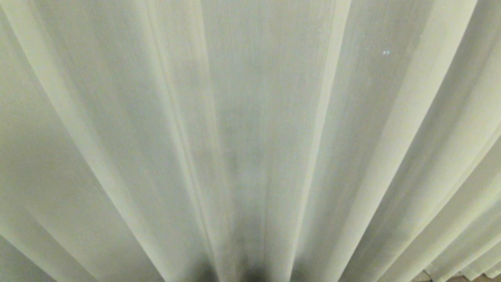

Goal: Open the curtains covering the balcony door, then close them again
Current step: Close the outer curtains on both sides

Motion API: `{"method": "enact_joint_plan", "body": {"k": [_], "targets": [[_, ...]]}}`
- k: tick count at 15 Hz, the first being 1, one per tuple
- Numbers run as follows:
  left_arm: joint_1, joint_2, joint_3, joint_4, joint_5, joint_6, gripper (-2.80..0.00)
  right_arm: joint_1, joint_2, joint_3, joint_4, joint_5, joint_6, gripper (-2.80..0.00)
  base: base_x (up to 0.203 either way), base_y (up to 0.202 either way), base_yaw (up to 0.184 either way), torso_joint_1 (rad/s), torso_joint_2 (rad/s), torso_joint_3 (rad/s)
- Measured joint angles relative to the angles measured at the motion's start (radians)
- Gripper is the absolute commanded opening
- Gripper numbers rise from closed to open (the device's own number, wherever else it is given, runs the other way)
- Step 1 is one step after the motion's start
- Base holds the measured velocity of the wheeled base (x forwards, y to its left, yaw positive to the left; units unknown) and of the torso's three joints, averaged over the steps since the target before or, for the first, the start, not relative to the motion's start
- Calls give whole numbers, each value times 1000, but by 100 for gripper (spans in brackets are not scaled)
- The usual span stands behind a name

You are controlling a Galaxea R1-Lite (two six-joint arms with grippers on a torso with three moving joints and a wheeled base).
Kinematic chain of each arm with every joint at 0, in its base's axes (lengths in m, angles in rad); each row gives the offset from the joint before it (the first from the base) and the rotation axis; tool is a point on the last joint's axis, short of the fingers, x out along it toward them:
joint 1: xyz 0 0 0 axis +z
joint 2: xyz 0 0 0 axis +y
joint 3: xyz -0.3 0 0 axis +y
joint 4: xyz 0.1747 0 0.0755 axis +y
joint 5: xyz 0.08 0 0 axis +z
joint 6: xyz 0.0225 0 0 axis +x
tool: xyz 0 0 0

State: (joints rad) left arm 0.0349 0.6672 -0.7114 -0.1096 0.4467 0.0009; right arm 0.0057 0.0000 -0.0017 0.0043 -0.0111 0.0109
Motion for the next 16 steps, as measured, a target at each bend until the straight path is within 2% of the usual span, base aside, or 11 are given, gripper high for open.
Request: {"method": "enact_joint_plan", "body": {"k": [2,3,7,9,12,14,16], "targets": [[89,114,-114,-4,107,-1,0,0,0,0,0,0,0,-280,0,0,0,0,0,0],[159,168,-170,-5,131,-1,0,0,0,0,0,-1,0,-280,0,0,0,0,0,0],[439,363,-333,-8,147,0,0,0,0,0,0,-1,0,-280,0,0,0,0,0,0],[560,461,-399,-8,122,0,0,0,0,0,0,0,0,-280,0,0,0,0,0,0],[726,597,-465,-29,-4,-1,0,0,0,0,0,0,0,-280,0,0,0,0,0,0],[807,693,-482,-113,-59,0,0,0,0,0,0,0,0,-280,0,0,0,0,0,0],[875,796,-503,-205,-76,3,0,0,0,0,0,0,0,-280,0,0,0,0,0,0]]}}
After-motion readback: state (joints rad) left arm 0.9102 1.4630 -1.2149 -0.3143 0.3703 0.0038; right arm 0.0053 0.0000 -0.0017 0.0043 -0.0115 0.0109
